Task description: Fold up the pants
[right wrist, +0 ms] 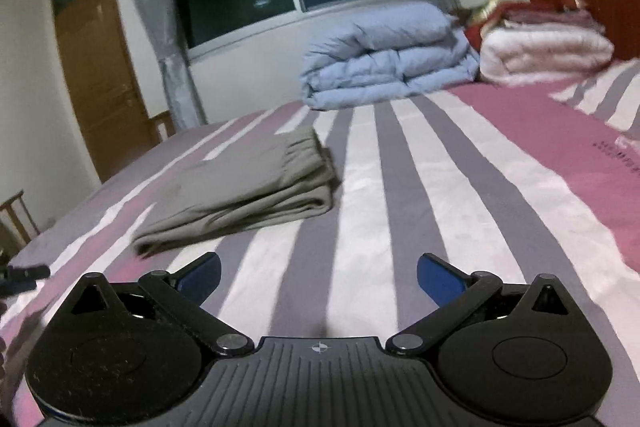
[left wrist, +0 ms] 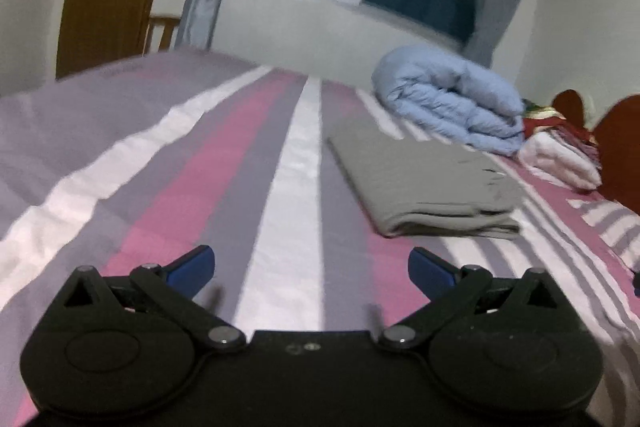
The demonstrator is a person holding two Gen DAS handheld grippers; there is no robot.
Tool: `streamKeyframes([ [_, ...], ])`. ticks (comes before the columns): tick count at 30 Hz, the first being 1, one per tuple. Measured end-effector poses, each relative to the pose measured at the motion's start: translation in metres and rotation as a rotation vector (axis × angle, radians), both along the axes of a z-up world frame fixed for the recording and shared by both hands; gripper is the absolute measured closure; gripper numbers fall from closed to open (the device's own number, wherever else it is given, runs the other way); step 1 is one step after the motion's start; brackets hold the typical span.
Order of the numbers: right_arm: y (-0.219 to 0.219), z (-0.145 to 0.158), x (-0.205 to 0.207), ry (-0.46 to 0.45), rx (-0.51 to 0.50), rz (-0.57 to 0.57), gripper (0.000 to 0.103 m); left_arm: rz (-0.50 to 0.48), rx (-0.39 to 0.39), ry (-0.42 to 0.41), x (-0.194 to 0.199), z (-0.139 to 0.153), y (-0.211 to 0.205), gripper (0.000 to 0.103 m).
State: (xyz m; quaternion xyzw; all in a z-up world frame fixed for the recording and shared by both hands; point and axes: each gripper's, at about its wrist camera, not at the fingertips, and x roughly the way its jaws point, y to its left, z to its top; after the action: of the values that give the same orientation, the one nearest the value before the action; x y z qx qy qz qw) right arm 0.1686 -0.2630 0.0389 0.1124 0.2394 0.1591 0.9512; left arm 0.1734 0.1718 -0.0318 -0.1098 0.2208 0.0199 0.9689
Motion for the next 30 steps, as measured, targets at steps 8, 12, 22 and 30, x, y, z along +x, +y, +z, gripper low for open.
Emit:
streamKeyframes([
  [8, 0.029, 0.018, -0.098, -0.120, -0.003, -0.042, 0.000, -0.014, 0.094, -0.103, -0.085, 0.022, -0.058, 0.006],
  [12, 0.051, 0.025, -0.137, -0.149, -0.057, -0.005, 0.000, -0.055, 0.102, -0.155, -0.117, 0.025, -0.085, 0.006],
  [22, 0.074, 0.027, -0.174, -0.202, -0.122, 0.070, 0.000, -0.065, 0.117, -0.179, -0.158, 0.019, -0.110, 0.006],
  [30, 0.075, 0.021, -0.163, -0.186, -0.140, 0.063, 0.000, -0.084, 0.151, -0.162, -0.155, 0.014, -0.118, 0.006],
])
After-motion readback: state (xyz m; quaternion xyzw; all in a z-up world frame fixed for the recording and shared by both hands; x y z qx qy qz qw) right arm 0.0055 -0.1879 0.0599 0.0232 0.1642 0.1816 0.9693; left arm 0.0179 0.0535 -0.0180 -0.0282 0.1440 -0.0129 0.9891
